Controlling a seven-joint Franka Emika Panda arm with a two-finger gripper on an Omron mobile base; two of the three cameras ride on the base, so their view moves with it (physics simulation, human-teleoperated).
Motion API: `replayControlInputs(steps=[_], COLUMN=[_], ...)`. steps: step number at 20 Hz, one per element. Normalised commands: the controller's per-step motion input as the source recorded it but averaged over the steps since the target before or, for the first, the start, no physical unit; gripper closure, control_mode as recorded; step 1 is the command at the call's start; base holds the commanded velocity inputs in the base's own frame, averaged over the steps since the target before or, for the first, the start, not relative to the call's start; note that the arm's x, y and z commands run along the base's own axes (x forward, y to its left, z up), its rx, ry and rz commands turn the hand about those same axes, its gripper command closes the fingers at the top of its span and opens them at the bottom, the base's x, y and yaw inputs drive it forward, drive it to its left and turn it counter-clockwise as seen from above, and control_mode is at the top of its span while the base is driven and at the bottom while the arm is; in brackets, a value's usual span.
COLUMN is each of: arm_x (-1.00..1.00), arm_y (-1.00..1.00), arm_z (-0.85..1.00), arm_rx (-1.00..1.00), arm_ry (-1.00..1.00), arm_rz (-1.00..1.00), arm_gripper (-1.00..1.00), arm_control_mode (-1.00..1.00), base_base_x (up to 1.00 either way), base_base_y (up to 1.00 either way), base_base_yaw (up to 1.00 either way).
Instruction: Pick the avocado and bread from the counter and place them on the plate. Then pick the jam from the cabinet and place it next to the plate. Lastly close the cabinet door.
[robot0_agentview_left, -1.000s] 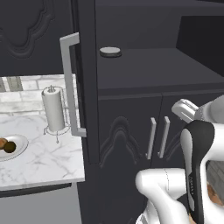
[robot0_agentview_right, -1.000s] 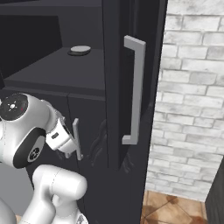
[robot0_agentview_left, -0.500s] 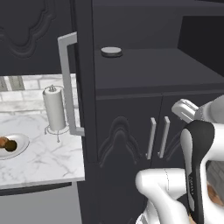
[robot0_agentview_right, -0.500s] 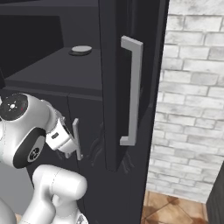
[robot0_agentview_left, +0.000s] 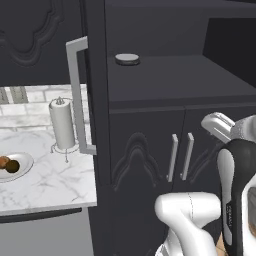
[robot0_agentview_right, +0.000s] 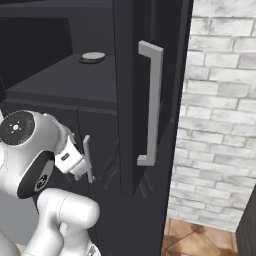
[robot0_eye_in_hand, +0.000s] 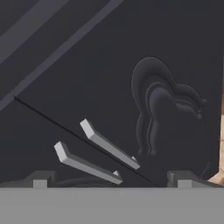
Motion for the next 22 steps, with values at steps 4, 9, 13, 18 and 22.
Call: replayControlInputs(steps=[4, 9, 13, 18, 22], arm_x=[-0.48, -0.46, -0.45, -0.59, -0.62], arm_y=[0.08, 0.33, 0.35, 0.32, 0.29], arm_z=[-0.08, -0.16, -0.19, -0.30, -0.32], arm_rx=[-0.05, -0.10, -0.12, -0.13, -0.13], arm_ry=[-0.26, -0.24, -0.23, -0.36, -0.36], arm_rz=[0.05, 0.01, 0.00, 0.00, 0.00], arm_gripper=[-1.00, -1.00, -1.00, -1.00, -1.00], arm_control_mode=[-1.00, -1.00, -1.00, -1.00, -1.00], base_base_x=[0.00, 0.00, 0.00, 0.00, 0.00], base_base_y=[0.00, 0.00, 0.00, 0.00, 0.00], base_base_yaw=[0.00, 0.00, 0.00, 0.00, 0.00])
